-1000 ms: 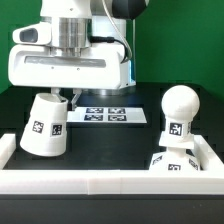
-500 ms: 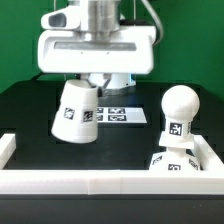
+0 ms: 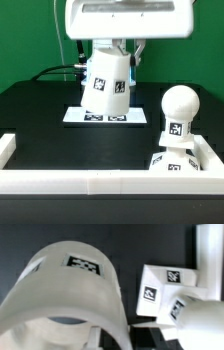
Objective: Assemble lamp
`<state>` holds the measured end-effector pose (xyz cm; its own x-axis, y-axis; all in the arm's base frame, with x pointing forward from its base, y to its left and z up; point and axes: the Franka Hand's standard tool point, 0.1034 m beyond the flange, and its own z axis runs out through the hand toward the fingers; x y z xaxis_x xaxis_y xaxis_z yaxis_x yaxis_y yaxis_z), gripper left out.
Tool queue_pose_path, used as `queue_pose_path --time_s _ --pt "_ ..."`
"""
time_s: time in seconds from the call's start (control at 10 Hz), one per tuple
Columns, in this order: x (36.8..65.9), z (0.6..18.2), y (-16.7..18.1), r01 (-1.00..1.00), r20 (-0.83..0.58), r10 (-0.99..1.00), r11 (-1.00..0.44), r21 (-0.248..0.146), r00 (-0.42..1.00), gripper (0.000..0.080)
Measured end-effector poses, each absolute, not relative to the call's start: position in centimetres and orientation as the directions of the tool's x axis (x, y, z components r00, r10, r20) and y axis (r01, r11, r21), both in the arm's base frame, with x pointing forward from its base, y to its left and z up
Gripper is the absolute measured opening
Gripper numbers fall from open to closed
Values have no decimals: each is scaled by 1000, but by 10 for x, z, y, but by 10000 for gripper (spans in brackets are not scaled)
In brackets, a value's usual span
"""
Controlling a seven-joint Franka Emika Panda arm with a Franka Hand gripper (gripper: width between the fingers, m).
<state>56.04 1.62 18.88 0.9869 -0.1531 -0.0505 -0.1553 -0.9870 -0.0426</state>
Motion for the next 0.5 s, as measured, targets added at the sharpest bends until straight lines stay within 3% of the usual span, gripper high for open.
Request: queue_pose_path --time_s 0.5 --pt "555 182 15 -140 -42 -138 -989 -39 990 44"
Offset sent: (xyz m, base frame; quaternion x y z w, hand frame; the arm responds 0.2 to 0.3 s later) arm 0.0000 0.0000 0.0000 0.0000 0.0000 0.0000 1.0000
